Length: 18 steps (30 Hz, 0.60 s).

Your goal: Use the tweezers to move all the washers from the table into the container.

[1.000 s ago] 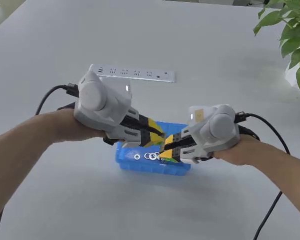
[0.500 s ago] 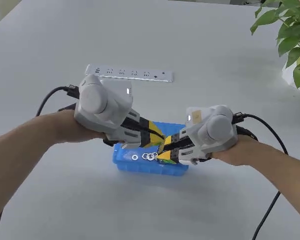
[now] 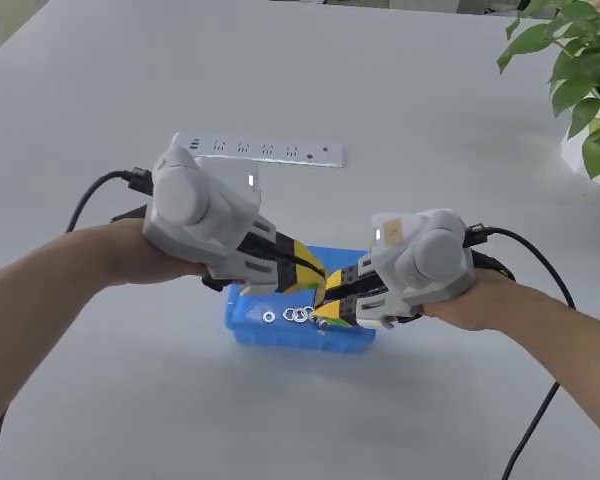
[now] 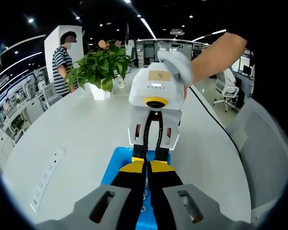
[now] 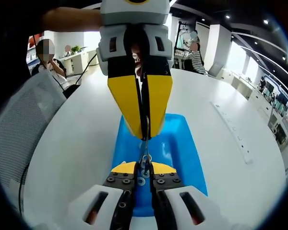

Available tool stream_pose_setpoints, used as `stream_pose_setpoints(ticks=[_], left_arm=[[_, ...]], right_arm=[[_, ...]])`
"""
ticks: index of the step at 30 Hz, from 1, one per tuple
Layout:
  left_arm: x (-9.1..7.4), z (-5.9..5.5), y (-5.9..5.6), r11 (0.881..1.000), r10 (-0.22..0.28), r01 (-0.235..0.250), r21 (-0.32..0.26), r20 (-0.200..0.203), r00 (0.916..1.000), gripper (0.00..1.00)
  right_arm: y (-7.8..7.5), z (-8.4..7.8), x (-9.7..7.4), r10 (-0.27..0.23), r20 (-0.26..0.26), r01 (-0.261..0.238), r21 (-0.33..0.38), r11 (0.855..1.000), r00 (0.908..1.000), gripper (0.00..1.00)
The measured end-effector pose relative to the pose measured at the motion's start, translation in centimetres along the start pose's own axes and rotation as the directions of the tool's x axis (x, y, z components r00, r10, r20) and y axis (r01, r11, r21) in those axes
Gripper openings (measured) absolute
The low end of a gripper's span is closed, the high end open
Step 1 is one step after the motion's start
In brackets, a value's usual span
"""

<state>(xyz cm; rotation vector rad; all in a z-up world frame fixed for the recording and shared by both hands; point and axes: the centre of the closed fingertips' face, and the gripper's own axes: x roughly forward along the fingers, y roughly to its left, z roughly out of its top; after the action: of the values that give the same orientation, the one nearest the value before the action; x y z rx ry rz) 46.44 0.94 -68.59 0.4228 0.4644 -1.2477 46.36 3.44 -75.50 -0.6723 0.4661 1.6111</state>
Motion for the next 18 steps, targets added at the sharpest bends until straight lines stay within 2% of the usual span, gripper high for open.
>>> stream_pose_setpoints(ticks=[9,18], left_arm=[[-0.9,1.3,-0.2,1.0,0.003,-0.003,0.016,0.008,1.0,0.05],[-2.3,3.3,-1.4,0.999,-0.008,0.008,0.036,0.026,0.9996,0.05]], right_arm=[[0.2,1.1,-1.2,-0.017,0.021,0.017,0.003,1.0,0.9996,0.1],[0.9,3.1,-2.5,-0.04,0.056,0.038,0.023,0.999,0.9977,0.08]])
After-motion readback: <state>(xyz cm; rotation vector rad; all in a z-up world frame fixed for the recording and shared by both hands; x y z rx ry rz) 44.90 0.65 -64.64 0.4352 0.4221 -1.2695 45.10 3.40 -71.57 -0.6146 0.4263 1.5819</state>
